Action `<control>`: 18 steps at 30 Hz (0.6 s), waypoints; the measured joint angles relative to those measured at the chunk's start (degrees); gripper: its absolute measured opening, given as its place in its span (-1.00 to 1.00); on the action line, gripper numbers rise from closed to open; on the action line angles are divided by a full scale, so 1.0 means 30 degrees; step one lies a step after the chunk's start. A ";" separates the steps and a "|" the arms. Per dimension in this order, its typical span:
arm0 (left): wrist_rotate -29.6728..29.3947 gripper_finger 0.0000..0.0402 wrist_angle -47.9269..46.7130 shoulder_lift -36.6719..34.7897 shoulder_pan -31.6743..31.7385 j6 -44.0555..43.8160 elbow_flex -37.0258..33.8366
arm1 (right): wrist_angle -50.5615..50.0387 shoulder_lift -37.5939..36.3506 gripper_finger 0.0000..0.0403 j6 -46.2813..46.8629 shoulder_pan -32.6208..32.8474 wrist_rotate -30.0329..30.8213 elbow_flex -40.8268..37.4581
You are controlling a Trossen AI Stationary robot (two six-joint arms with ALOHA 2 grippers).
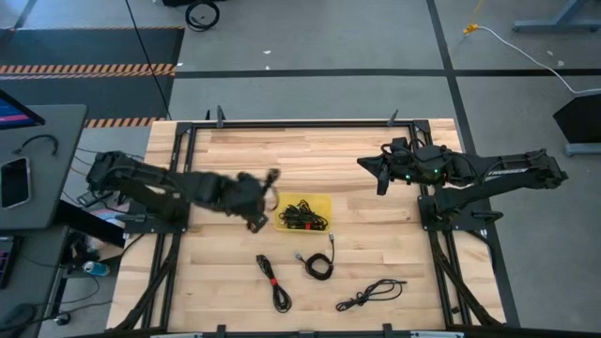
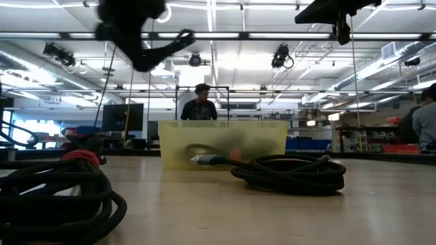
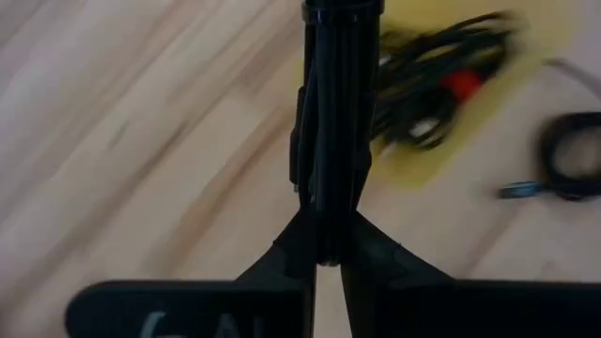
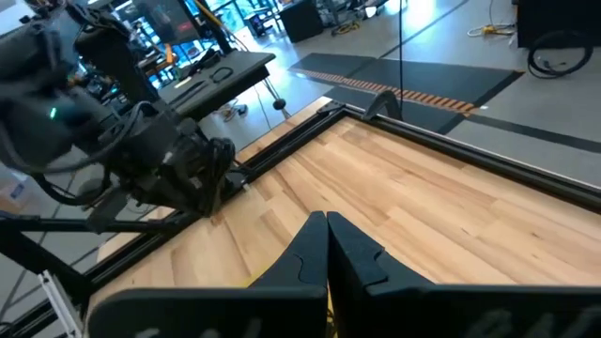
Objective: Pick and place USB-C Cables
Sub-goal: Put the black charger cable into the yellow bin
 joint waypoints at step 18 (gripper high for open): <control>0.7430 -0.86 0.5170 0.2190 0.4330 1.8412 0.0022 | 0.0516 0.0094 -1.00 0.0565 -0.0002 0.0998 0.0000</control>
